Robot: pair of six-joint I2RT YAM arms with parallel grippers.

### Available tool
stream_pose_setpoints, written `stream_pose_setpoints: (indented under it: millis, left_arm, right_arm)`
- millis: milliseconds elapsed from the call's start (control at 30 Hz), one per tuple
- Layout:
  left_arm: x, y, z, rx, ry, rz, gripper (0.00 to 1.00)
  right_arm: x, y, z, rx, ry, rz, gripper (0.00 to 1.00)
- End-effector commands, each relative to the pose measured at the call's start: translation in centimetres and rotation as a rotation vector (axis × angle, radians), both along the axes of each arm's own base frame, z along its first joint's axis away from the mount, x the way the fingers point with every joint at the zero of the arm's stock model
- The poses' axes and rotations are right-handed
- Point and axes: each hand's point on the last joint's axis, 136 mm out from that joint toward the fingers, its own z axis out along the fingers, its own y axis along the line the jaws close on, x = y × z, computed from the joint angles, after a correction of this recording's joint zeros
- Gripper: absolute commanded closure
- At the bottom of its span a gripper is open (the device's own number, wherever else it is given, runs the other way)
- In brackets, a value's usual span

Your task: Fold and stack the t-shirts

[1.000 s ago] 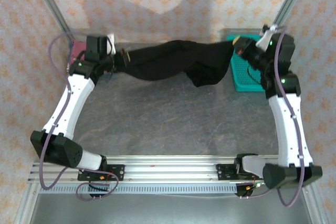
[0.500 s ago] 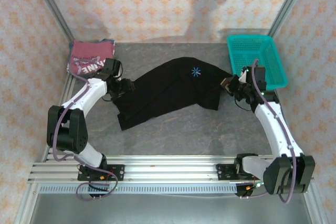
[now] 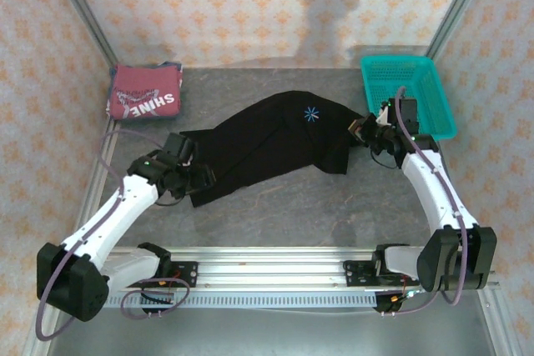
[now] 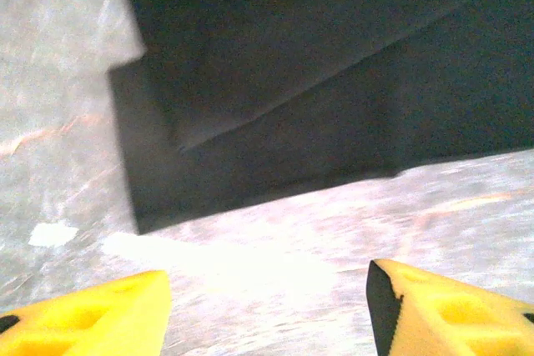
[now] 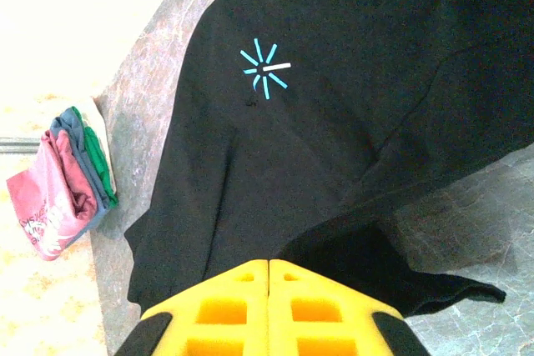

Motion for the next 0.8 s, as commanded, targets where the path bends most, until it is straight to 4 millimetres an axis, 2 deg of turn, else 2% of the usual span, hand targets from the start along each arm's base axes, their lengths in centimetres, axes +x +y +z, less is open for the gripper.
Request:
stream_pose_setpoints:
  millis: [0, 200, 367, 500, 567, 667, 767]
  left_arm:
    - [-2.6, 2.2, -3.4, 0.110, 0.128, 0.071, 0.38]
    - [-1.1, 1.5, -6.5, 0.092, 0.132, 0.100, 0.40]
    - [0.0, 1.7, -8.1, 0.127, 0.144, 0.114, 0.43]
    - [1.1, 2.1, -9.1, 0.162, 0.131, 0.130, 0.50]
    - [1.9, 2.3, -9.7, 0.179, 0.110, 0.140, 0.58]
    - [3.1, 2.3, -10.5, 0.189, 0.108, 0.153, 0.81]
    - [4.0, 2.5, -9.8, 0.208, 0.088, 0.154, 1.00]
  right_arm:
    - [0.5, 0.0, 0.8, -0.021, -0.019, 0.018, 1.00]
    - [0.7, 0.1, 0.6, -0.017, -0.017, 0.022, 1.00]
    - [0.6, 0.1, 0.3, -0.024, -0.010, 0.026, 1.00]
    - [0.3, 0.0, 0.1, -0.035, -0.005, 0.029, 1.00]
    - [0.0, -0.1, 0.0, -0.045, -0.001, 0.034, 1.00]
    - [-0.3, -0.3, -0.2, -0.054, 0.003, 0.035, 1.00]
    - [-0.6, -0.6, 0.3, -0.069, -0.002, 0.033, 1.00]
